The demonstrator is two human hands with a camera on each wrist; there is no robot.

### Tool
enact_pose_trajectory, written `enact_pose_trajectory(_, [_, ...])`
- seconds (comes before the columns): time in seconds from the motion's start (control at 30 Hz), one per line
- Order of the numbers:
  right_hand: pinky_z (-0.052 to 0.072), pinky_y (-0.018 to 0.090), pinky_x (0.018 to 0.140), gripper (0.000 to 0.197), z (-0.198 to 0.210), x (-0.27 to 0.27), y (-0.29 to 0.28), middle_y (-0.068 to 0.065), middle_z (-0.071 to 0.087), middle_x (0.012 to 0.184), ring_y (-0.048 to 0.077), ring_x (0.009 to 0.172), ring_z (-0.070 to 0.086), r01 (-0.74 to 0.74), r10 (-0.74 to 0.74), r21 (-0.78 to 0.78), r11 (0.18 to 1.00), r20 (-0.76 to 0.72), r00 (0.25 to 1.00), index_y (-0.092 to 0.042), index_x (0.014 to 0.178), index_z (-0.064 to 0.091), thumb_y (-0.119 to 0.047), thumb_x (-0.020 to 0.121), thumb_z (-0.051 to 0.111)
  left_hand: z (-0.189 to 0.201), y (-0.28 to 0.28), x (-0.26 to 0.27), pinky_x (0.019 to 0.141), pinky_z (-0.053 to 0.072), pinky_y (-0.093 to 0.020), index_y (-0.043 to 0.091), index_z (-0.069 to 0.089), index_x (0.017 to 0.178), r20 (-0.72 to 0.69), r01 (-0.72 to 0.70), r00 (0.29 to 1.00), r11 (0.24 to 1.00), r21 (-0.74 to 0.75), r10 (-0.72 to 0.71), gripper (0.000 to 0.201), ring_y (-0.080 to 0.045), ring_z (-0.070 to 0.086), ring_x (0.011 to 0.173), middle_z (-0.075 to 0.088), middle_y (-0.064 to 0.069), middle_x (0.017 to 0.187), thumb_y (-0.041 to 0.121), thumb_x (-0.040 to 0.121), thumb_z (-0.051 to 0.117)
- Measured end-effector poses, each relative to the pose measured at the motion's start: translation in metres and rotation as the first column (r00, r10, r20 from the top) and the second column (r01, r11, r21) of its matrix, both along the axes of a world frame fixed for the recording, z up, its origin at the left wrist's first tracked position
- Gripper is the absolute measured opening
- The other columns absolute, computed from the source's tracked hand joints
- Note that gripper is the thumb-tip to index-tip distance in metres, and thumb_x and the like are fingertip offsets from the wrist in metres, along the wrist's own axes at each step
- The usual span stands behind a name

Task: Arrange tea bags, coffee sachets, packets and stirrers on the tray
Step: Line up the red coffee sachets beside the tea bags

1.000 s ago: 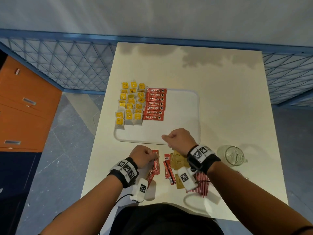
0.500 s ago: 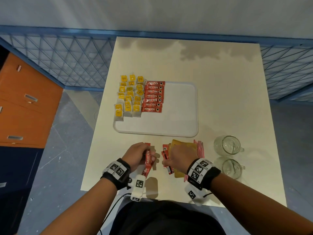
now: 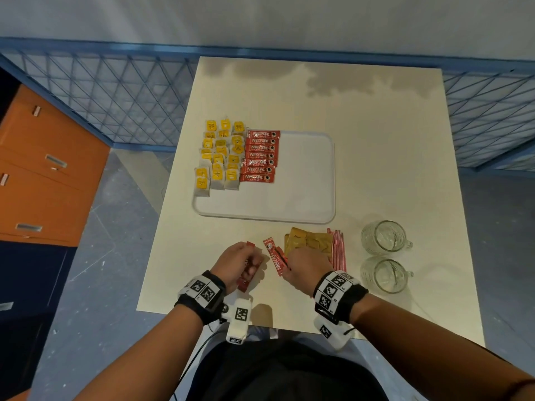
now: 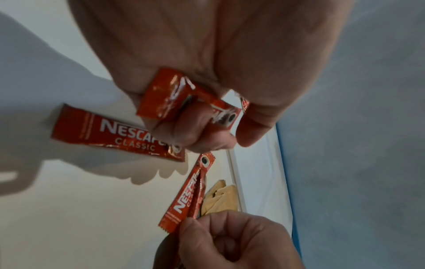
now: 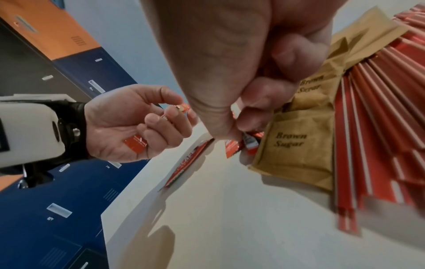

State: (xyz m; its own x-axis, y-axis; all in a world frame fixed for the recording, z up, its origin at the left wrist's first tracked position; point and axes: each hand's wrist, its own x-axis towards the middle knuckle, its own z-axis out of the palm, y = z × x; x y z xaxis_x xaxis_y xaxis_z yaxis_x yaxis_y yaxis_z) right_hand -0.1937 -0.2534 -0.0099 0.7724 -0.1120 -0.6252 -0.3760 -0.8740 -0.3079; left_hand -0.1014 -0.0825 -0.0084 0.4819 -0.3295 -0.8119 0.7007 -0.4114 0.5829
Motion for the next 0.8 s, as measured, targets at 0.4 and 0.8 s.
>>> enact_pose_trajectory(0.4, [0.06, 0.036, 0.071, 0.026, 0.001, -0.004, -0.009, -0.006, 0.073, 0.075, 0.007, 0.068, 0.07, 0.109, -0.162, 0.4, 0.91, 0.102, 0.982, -0.024, 0.079, 0.072, -0.03, 0.096, 0.053, 0.002, -0.001, -0.01, 0.045, 0.038, -0.021, 0.006, 0.071, 0.106, 0.092, 0.087, 0.992, 0.996, -0.017, -0.085, 0.017, -0.011, 0.049, 0.049, 0.062, -0.008, 0.068, 0.017, 0.094, 0.07])
enact_pose_trajectory(0.8, [0.057, 0.038, 0.08, 0.032, -0.004, 0.008, -0.004, -0.008, 0.074, 0.097, 0.013, 0.088, 0.067, 0.103, -0.149, 0.264, 0.959, 0.161, 0.976, -0.022, 0.097, 0.078, -0.04, 0.102, 0.053, 0.011, 0.005, 0.0, 0.05, 0.046, -0.022, -0.004, 0.071, 0.084, 0.176, 0.091, 0.98, 0.996, 0.01, -0.092, 0.028, -0.02, 0.065, 0.06, 0.072, -0.02, 0.076, 0.016, 0.097, 0.056])
